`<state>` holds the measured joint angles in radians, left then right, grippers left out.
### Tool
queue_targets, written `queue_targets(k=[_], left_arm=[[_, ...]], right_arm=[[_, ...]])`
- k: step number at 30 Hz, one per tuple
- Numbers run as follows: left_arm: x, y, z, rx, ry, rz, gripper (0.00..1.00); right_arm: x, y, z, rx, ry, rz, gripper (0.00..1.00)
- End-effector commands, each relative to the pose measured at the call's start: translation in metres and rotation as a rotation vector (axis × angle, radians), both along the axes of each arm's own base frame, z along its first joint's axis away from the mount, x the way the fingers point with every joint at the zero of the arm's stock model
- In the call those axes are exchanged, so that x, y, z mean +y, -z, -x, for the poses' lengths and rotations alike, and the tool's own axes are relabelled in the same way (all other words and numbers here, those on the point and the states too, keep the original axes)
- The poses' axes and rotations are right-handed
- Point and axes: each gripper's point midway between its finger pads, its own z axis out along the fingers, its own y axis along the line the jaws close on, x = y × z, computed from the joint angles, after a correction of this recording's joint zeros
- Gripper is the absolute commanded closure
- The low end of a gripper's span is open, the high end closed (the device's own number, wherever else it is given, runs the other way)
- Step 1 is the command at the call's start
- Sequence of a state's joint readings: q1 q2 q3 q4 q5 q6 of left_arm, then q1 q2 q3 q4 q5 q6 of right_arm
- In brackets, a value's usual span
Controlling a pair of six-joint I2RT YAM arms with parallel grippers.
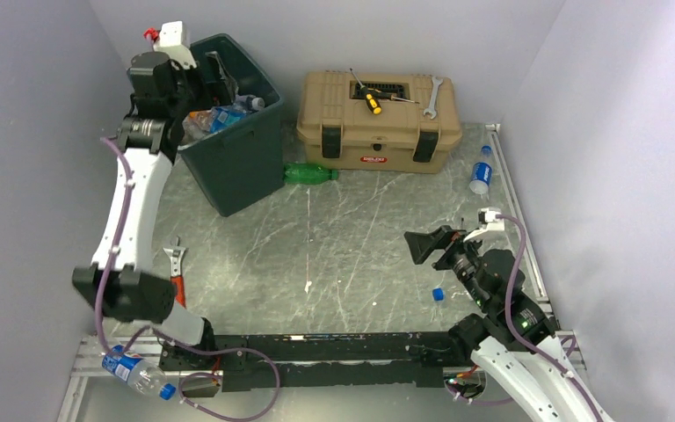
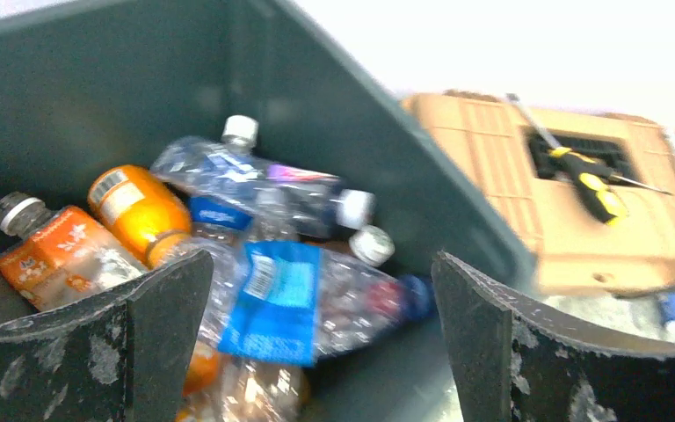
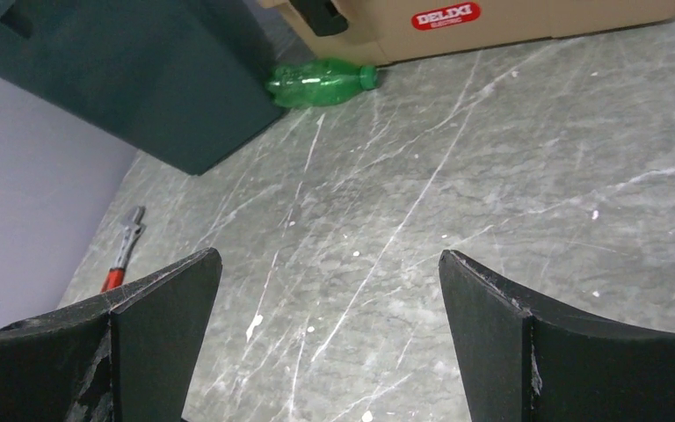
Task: Put the plastic bottles in the bin
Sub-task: Place the plastic bottle in the trash bin.
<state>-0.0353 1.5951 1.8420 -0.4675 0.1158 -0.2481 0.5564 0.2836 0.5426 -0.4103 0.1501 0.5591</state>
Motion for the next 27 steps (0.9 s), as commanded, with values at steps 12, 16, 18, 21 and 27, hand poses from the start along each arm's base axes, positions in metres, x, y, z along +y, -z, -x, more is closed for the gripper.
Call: queue_targets(k=[12, 16, 18, 21, 27], left_arm=[[-0.103, -0.004, 0.216, -0.358, 0.572, -0.207, 0.01], [-0.106, 0.027, 0.231, -0.347, 0.566, -0.121, 0.01], [-0.104, 0.043, 0.23, -0.291, 0.536, -0.065, 0.0], [-0.102, 0.065, 0.229, -0.214, 0.506, -0.02, 0.01], [-0.088, 0.072, 0.227, -0.197, 0.388, 0.051, 0.01]], right_arm=[[-0.065, -0.034, -0.033, 0.048, 0.445, 0.062, 0.0], [-0.066, -0.029, -0.048, 0.045, 0.508, 0.04, 0.0], [-0.071, -0.03, -0.055, 0.048, 0.566, 0.038, 0.0], [-0.071, -0.044, -0.067, 0.034, 0.595, 0.024, 0.0], [-0.101, -0.076, -0.102, 0.026, 0.682, -0.031, 0.0]])
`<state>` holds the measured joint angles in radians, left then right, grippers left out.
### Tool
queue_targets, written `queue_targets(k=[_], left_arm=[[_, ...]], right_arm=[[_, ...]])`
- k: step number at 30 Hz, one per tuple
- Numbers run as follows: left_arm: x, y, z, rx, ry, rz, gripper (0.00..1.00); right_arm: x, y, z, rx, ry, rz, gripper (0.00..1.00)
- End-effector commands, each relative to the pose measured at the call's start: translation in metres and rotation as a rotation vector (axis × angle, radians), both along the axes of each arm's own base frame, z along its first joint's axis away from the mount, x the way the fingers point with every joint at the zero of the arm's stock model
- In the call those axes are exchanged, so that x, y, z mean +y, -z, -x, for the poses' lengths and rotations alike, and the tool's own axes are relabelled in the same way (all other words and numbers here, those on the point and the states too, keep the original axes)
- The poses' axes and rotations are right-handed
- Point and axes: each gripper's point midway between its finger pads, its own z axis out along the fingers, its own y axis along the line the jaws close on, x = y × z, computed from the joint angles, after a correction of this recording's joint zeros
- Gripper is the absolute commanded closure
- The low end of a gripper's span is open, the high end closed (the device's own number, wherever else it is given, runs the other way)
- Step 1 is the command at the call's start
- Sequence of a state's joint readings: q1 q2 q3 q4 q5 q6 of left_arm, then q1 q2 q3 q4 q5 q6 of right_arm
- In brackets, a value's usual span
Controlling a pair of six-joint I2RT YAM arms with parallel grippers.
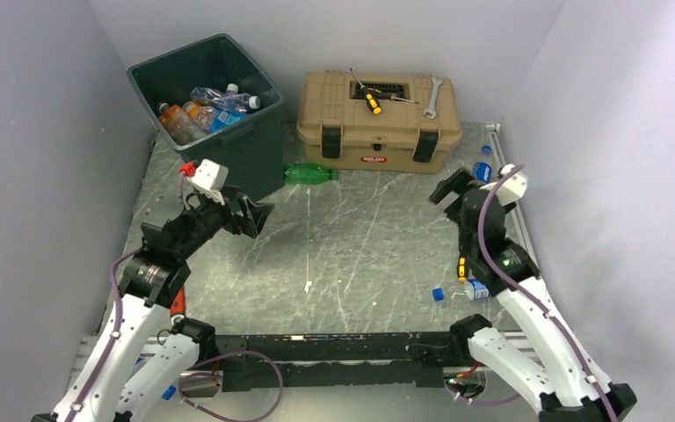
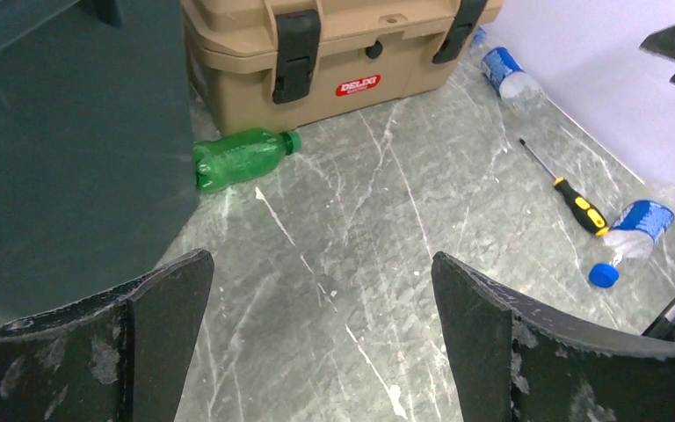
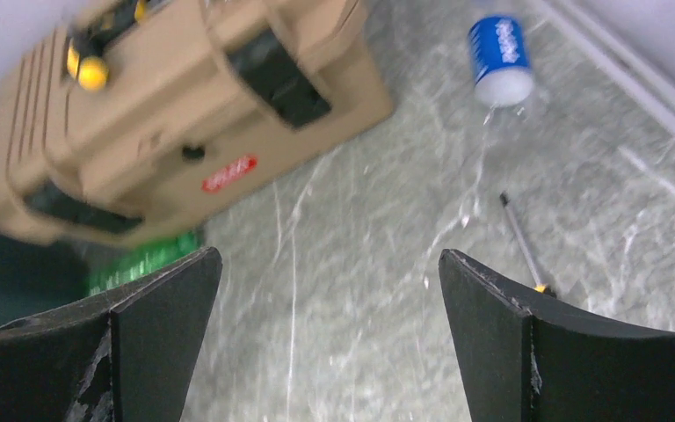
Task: Put the plastic bottles in the bin
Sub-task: Place the plastic bottle in the trash bin, then pick up the plastic bottle from the corner of the board.
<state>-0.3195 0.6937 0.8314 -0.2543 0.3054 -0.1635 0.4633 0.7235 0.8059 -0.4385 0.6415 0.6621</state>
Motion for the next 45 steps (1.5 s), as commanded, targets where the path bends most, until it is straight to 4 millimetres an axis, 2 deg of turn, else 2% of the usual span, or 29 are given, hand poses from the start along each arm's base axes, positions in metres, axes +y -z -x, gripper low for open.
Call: queue_targets(k=[1, 6, 10, 14, 18, 25, 30, 34, 40, 45], left_arm=[[0.016, -0.023, -0.002, -0.035, -0.125, 0.103, 0.01], [0.034, -0.023, -0.004, -0.025, -0.241, 0.133, 0.01], [0.033, -0.024, -0.001, -0.025, -0.239, 0.152, 0.0], [0.033, -0.022, -0.001, -0.015, -0.248, 0.151, 0.0], [0.033, -0.022, 0.001, -0.024, -0.252, 0.145, 0.01], [0.028, -0.02, 0.001, -0.022, -0.23, 0.139, 0.0], [0.022, -0.02, 0.002, -0.027, -0.197, 0.139, 0.01], [0.02, -0.02, 0.005, -0.049, -0.179, 0.136, 0.01], [0.016, -0.024, 0.008, -0.085, -0.141, 0.111, 0.0], [0.018, -0.026, 0.01, -0.11, -0.138, 0.108, 0.01]], right_arm=[[-0.037, -0.055, -0.032, -0.132, 0.108, -0.118, 0.0], [-0.108, -0.039, -0.059, -0.108, 0.287, -0.204, 0.01], [-0.157, -0.014, -0.071, -0.122, 0.413, -0.284, 0.01], [-0.186, 0.021, -0.079, -0.084, 0.472, -0.352, 0.02], [-0.203, 0.056, -0.078, -0.041, 0.503, -0.34, 0.02], [-0.216, 0.098, -0.099, 0.073, 0.466, -0.286, 0.0], [-0.215, 0.115, -0.131, 0.135, 0.348, -0.267, 0.0], [-0.222, 0.125, -0.147, 0.165, 0.312, -0.227, 0.0], [-0.217, 0.143, -0.175, 0.233, 0.18, -0.181, 0.0], [-0.204, 0.165, -0.194, 0.311, 0.104, -0.142, 0.0]])
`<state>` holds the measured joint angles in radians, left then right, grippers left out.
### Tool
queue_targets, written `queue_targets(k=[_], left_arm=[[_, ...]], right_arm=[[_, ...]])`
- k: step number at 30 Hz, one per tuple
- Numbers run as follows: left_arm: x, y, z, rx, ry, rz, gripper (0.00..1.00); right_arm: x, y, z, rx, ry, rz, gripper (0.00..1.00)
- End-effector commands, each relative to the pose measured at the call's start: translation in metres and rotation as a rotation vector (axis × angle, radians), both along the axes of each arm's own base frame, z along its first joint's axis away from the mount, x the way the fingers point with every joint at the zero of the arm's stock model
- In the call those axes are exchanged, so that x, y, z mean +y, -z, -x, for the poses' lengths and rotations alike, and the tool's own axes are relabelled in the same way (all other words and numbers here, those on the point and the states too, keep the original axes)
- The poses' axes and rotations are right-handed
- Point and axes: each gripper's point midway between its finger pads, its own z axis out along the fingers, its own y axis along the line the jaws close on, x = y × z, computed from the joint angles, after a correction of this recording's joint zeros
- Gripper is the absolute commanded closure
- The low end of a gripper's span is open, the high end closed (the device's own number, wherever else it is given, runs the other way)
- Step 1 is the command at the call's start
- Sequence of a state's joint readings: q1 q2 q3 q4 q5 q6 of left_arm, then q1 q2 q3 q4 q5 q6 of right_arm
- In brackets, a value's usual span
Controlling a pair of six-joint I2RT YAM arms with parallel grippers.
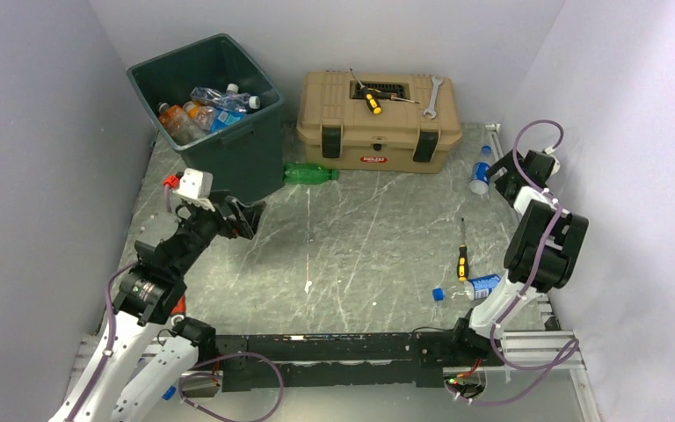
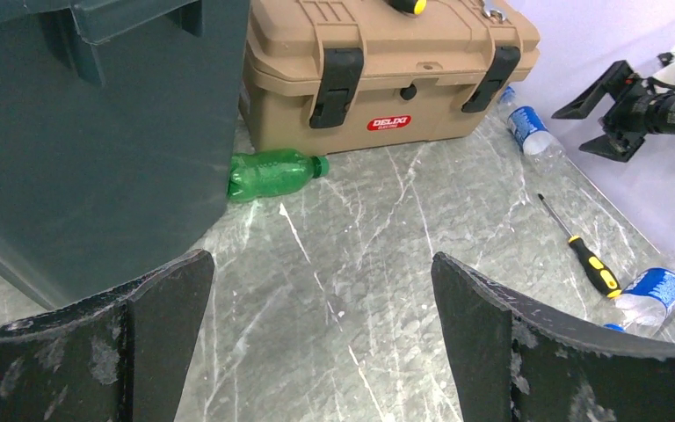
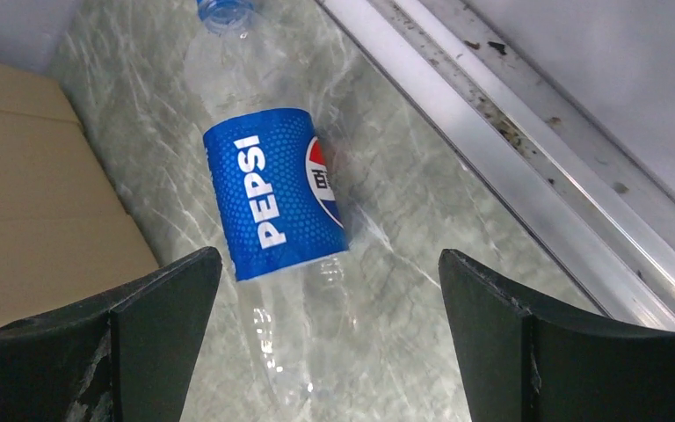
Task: Put the plastic bottles in the bin
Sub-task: Pick up the plastic bottle from the corner of the board.
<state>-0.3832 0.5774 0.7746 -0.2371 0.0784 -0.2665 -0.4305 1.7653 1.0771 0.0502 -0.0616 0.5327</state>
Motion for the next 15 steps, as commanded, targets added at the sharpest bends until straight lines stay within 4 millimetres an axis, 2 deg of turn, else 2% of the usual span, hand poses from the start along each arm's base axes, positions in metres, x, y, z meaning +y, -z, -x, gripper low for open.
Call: queue_targets(k=[1, 11, 15], left_arm=[[-0.004, -0.018, 0.003, -0.084, 0.032, 0.001, 0.01], [-0.009, -0.015, 0.002, -0.072, 0.059, -0.001, 0.0], [-0.01, -0.013, 0.002, -0.063, 0.063, -0.004, 0.0]], right_arm=[[0.011, -0.001, -0.027, 0.025, -0.12, 0.066, 0.0], [0.014, 0.032, -0.033, 0.169, -0.147, 0.086, 0.01], [0.018, 0.045, -0.032, 0.198, -0.159, 0.072, 0.07]])
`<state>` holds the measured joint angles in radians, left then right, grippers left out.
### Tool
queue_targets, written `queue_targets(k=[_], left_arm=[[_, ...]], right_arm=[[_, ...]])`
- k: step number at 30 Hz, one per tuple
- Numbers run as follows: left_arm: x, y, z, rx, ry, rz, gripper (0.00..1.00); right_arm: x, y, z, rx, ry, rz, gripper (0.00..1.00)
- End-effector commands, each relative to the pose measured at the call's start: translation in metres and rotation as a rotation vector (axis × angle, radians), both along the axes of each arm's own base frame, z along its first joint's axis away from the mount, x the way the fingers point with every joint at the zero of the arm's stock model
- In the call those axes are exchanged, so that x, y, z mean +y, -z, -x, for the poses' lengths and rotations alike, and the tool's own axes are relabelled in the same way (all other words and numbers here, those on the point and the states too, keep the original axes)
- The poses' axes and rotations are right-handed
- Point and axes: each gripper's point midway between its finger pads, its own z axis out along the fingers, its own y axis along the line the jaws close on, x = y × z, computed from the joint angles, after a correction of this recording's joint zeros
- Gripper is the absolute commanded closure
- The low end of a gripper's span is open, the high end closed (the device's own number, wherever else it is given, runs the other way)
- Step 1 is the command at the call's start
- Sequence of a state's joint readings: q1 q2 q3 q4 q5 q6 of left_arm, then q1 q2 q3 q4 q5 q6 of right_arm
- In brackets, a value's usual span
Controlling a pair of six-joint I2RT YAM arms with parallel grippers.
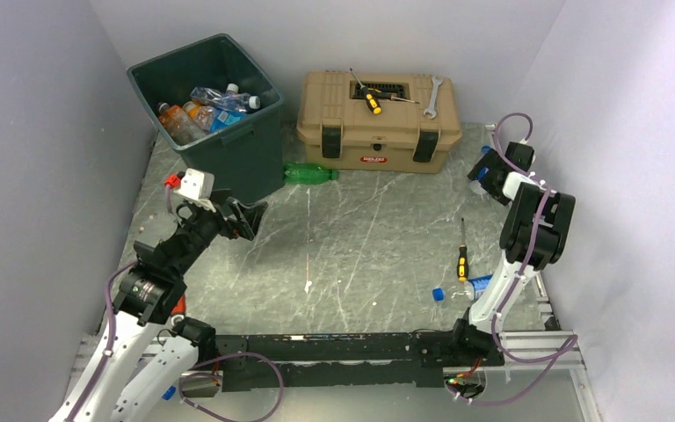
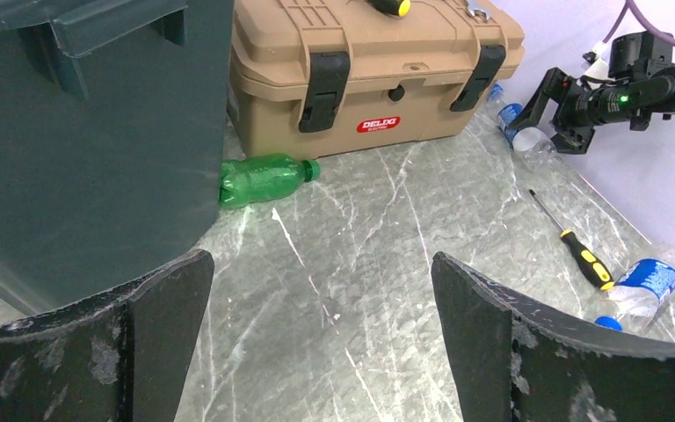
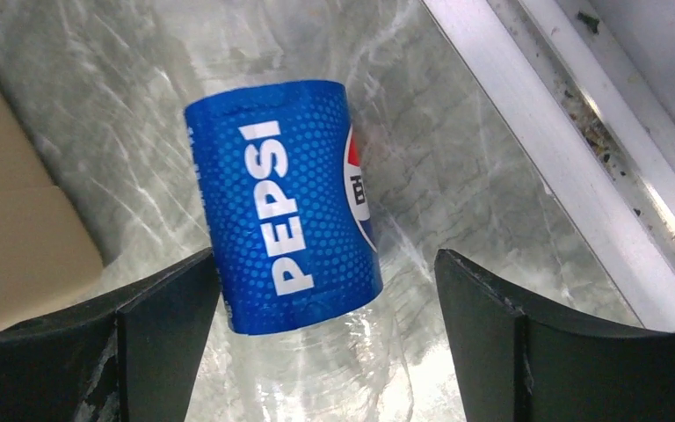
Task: Put the plastic bottles in the bin
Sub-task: Pick up the plastic bottle from the corner of the board.
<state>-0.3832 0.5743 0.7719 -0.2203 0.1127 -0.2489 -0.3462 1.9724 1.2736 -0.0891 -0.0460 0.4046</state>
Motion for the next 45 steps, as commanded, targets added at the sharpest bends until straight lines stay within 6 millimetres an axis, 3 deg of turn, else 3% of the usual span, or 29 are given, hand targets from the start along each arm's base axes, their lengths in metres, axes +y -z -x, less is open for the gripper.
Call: queue_targets(k=[1, 5, 8, 13, 18, 22, 23, 28, 31, 34, 36, 39, 41, 45], left_arm=[[-0.006, -0.009, -0.001, -0.037, 0.031, 0.003, 0.01], [-0.007, -0.007, -0.002, -0.028, 0.032, 0.002, 0.01], [-0.005, -0.006, -0.003, -0.019, 0.019, 0.004, 0.01], [-0.001, -0.005, -0.005, -0.007, -0.007, 0.003, 0.01], [0.004, -0.007, -0.005, -0.013, -0.036, 0.007, 0.0], [0.011, -0.01, -0.004, -0.028, -0.07, 0.015, 0.01], [0.013, -0.011, -0.005, -0.031, -0.083, 0.02, 0.01], [0.03, -0.017, -0.009, -0.024, -0.199, 0.088, 0.01], [0.029, -0.024, -0.006, -0.05, -0.185, 0.092, 0.0], [0.02, -0.032, -0.004, -0.076, -0.136, 0.13, 0.01], [0.008, -0.04, -0.001, -0.08, -0.077, 0.164, 0.01], [-0.031, -0.062, 0.017, -0.088, 0.176, 0.145, 0.01], [-0.059, -0.082, 0.038, -0.114, 0.39, 0.156, 0.0], [-0.086, -0.117, 0.054, -0.119, 0.603, 0.288, 0.01]], right_arm=[[-0.004, 0.002, -0.002, 0.032, -0.008, 0.025, 0.09], [0.007, 0.005, -0.004, 0.043, -0.033, 0.029, 0.16], [0.014, 0.003, -0.004, 0.042, -0.04, 0.023, 0.28], [0.012, -0.016, 0.005, 0.01, 0.0, 0.05, 0.45], [0.001, -0.071, 0.027, -0.109, 0.119, 0.122, 0.53], [0.014, -0.136, 0.046, -0.27, 0.186, 0.139, 0.57], [0.022, -0.164, 0.05, -0.339, 0.184, 0.153, 0.58], [0.095, -0.259, 0.078, -0.625, 0.046, 0.115, 0.6], [0.157, -0.302, 0.103, -0.808, -0.167, 0.015, 0.6], [0.234, -0.329, 0.14, -0.93, -0.476, -0.087, 0.6], [0.28, -0.341, 0.17, -0.982, -0.679, -0.129, 0.6], [0.34, -0.345, 0.217, -1.009, -0.952, -0.168, 0.61], [0.365, -0.34, 0.246, -1.024, -1.067, -0.186, 0.61], [0.393, -0.322, 0.283, -1.028, -1.217, -0.217, 0.61]])
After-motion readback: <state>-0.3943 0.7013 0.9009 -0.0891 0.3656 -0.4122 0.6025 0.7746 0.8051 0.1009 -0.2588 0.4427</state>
